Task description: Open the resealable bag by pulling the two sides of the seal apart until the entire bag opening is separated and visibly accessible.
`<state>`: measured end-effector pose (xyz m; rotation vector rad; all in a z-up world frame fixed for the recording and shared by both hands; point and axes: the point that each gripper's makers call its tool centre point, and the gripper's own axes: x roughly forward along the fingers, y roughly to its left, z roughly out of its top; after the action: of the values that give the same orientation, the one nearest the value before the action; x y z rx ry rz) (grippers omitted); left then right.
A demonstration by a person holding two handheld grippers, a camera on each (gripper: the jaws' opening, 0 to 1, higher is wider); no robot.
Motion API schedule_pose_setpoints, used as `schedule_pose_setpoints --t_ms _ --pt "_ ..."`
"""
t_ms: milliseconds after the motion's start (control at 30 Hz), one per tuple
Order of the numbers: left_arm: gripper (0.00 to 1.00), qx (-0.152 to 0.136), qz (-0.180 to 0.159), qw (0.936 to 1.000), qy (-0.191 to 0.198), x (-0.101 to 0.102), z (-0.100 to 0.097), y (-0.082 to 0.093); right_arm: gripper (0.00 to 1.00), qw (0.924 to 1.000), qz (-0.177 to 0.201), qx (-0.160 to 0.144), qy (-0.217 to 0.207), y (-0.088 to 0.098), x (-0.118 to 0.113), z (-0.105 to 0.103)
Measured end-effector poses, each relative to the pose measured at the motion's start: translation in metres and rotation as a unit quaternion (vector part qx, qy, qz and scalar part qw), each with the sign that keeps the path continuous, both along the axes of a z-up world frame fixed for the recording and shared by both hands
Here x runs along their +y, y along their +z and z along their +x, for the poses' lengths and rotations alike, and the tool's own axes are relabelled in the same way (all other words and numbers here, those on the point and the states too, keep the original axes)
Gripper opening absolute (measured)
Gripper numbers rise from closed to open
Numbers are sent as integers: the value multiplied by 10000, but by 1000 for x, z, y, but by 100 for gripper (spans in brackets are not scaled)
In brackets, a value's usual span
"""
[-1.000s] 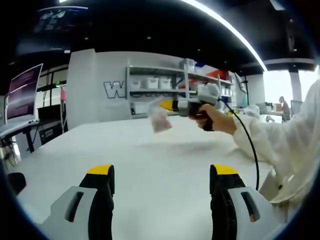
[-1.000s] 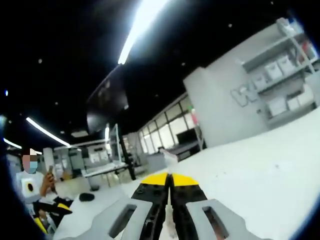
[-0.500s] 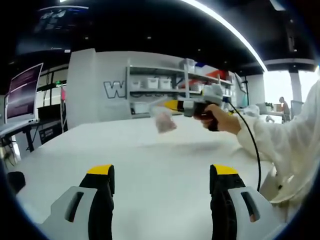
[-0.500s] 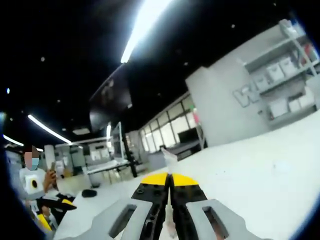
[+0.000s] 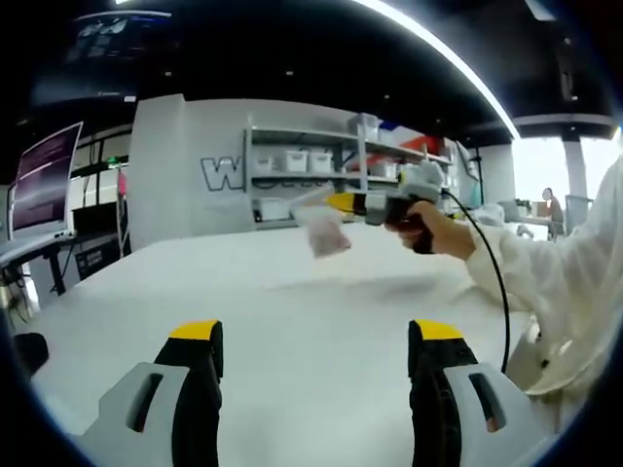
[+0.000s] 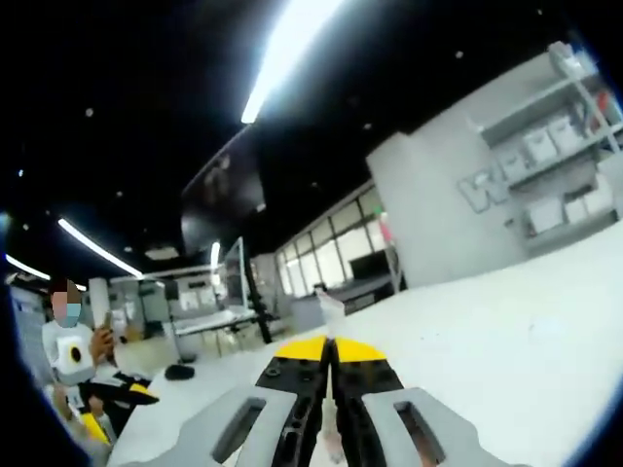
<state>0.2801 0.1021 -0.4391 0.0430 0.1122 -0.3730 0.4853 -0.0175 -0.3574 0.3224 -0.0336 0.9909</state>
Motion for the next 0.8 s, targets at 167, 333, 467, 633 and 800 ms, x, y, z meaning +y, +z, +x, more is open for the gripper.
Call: schedule_pose_setpoints --t_ms 167,333,467,633,800 --pt "77 1 -7 10000 16 1 0 0 0 10000 -36 -50 58 0 -2 -9" --pt "77 6 -7 10000 0 0 0 -1 0 9998 -20 -52 174 1 -3 -21" --pt "77 27 -1 10000 -3 -1 1 -2 0 9997 -22 -151 211 5 -5 -29" --pt "77 32 2 10000 -34 -4 1 -3 0 9996 -40 -198 183 6 -8 -27" --pt "77 33 13 10000 -10 -2 2 -2 0 9996 -77 -191 174 3 -10 -29"
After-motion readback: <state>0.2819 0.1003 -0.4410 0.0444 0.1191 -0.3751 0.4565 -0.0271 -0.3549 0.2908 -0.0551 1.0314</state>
